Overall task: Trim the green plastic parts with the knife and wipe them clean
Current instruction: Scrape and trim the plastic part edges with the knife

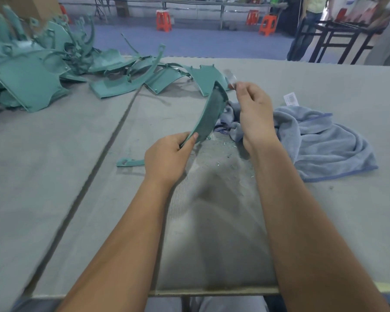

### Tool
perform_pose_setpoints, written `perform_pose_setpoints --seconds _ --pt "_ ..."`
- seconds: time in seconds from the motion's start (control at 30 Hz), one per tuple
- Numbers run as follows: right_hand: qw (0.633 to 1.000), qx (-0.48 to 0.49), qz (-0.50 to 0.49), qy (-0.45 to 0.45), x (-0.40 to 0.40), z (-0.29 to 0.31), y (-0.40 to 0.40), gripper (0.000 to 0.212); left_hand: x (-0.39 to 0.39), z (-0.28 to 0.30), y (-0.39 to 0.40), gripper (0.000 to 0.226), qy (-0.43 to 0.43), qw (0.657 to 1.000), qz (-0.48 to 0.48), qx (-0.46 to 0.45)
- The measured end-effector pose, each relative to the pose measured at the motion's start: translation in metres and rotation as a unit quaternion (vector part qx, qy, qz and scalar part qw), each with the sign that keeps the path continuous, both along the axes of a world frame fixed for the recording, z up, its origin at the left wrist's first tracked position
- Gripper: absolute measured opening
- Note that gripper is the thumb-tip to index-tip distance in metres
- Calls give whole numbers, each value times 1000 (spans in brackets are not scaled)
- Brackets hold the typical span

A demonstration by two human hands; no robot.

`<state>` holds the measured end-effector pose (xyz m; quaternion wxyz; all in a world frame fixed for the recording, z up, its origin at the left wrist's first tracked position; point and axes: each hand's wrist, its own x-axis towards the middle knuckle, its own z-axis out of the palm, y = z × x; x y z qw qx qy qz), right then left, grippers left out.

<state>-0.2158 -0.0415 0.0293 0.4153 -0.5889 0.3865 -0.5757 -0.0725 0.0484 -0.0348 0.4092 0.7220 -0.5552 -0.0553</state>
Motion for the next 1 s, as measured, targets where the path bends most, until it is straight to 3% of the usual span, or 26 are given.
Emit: perform_pose_setpoints --seconds 0.27,0.67,0.9,1.0 --pt "986 -82 2 148 9 8 -2 23 1 -3 -3 30 -4 1000 8 -8" --pt "988 -54 -12 142 14 -2 1 26 1 -3 -1 36 9 1000 -14 -13" --pt "974 -57 40 215 25 -20 20 31 6 -6 -7 46 37 999 30 9" --pt "979 -47 54 190 29 -27 27 33 6 -4 -6 40 40 999 24 19"
